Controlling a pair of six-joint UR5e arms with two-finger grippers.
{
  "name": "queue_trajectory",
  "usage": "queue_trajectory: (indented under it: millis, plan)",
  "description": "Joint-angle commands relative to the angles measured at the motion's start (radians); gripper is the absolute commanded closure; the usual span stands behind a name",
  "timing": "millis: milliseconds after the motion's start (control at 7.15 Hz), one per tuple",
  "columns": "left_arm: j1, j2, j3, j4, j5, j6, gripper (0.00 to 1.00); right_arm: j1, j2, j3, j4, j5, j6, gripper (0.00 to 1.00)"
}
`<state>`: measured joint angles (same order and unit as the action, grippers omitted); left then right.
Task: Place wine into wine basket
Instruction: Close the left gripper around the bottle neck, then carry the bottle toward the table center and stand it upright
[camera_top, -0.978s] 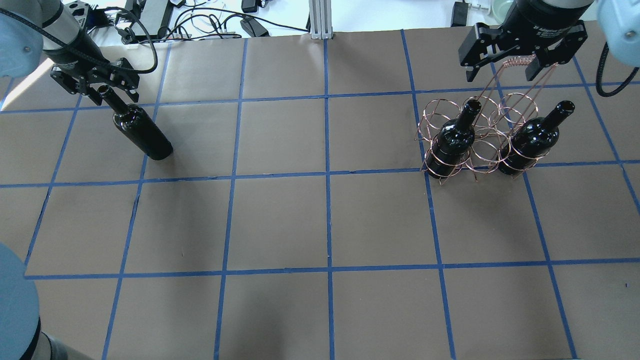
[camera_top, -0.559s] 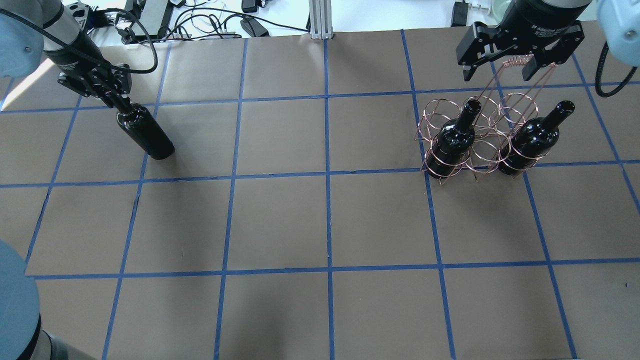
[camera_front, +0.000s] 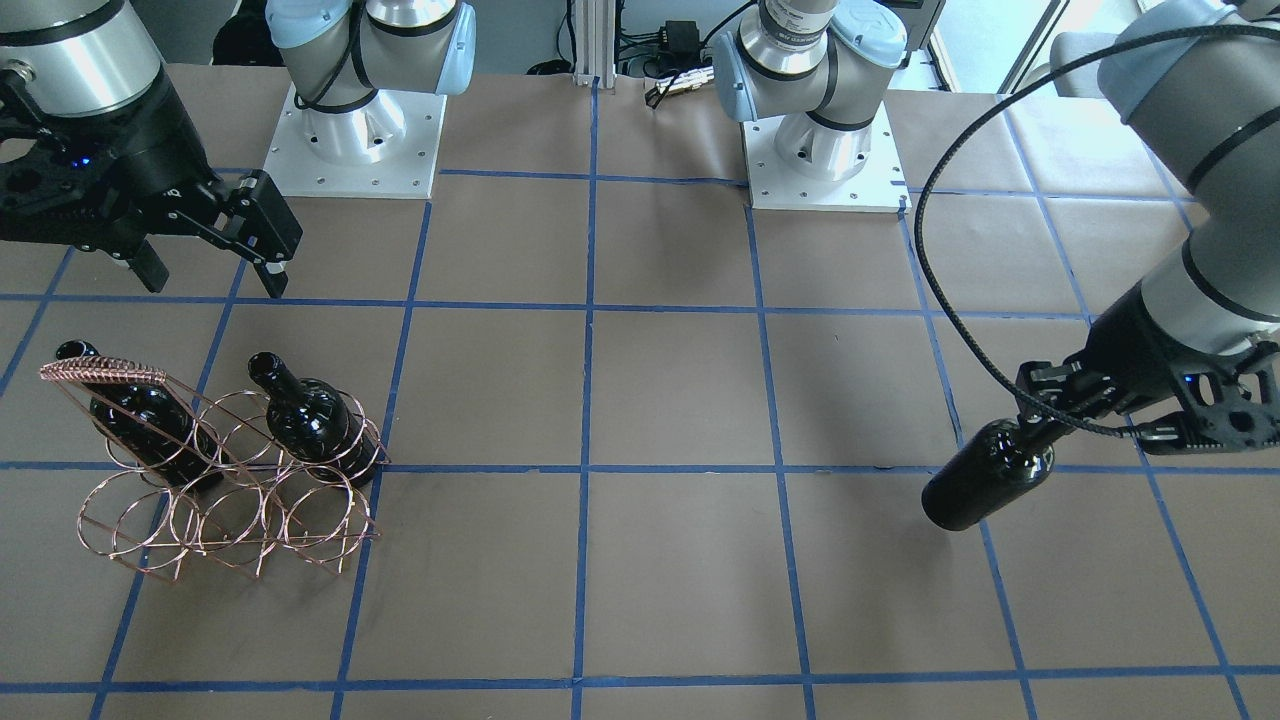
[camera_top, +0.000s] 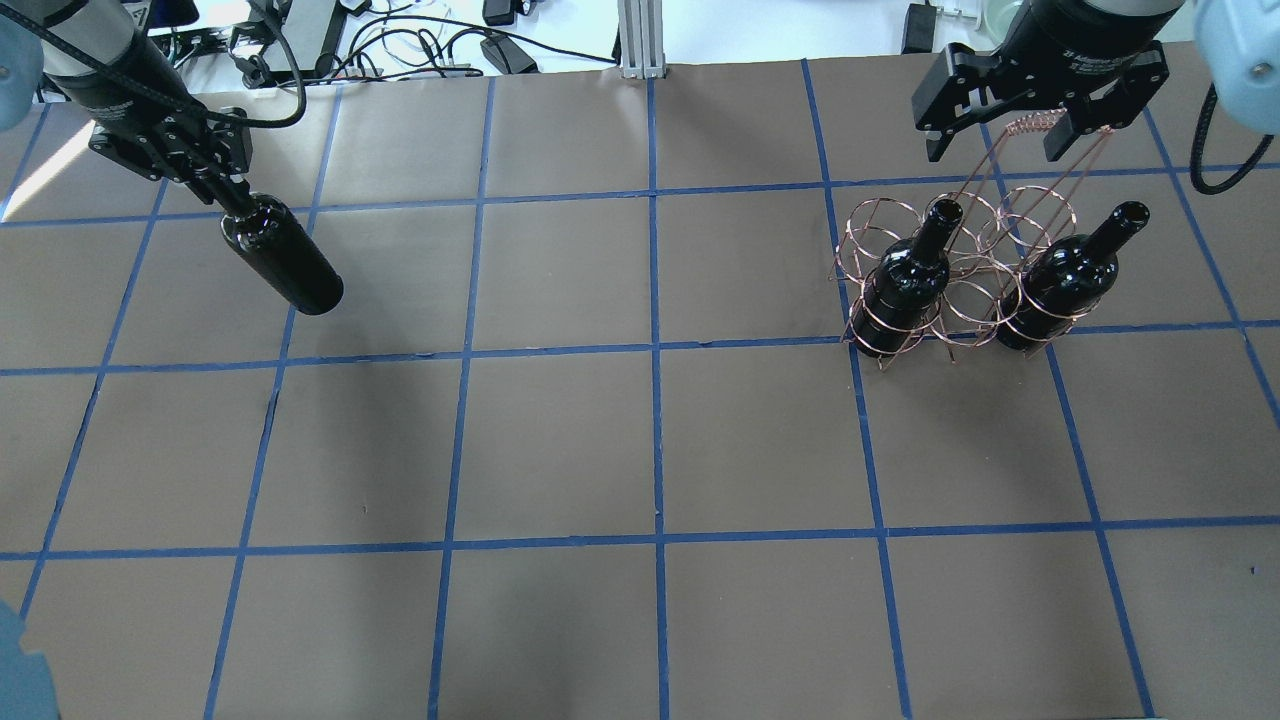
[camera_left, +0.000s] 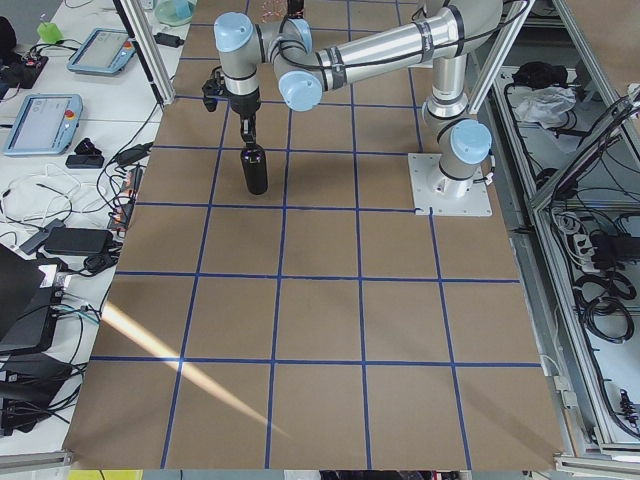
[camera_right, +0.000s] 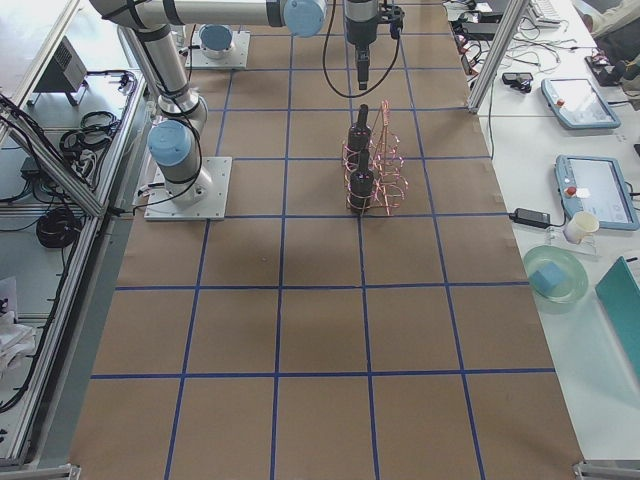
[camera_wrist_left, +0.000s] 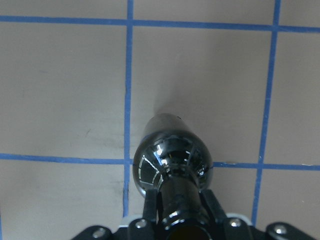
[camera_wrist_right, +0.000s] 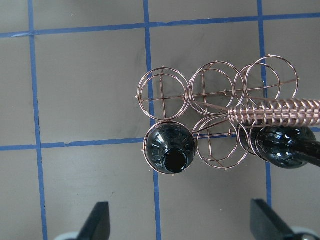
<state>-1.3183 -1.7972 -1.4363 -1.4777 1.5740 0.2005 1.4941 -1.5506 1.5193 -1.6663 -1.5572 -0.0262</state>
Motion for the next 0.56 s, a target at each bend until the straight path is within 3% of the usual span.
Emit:
queue_trajectory:
  millis: [0,419]
  plan:
    - [-0.135,0.102,-0.05,-0.073,-0.002,-0.211,1.0,0.0,0.001,0.001,0.0,-0.001,-0.001,0.0]
    - [-0.286,0.203,-0.272,-0.02,-0.011,-0.41,1.0,0.0,0.0,0.001,-0.001,0.002,0.002,0.0]
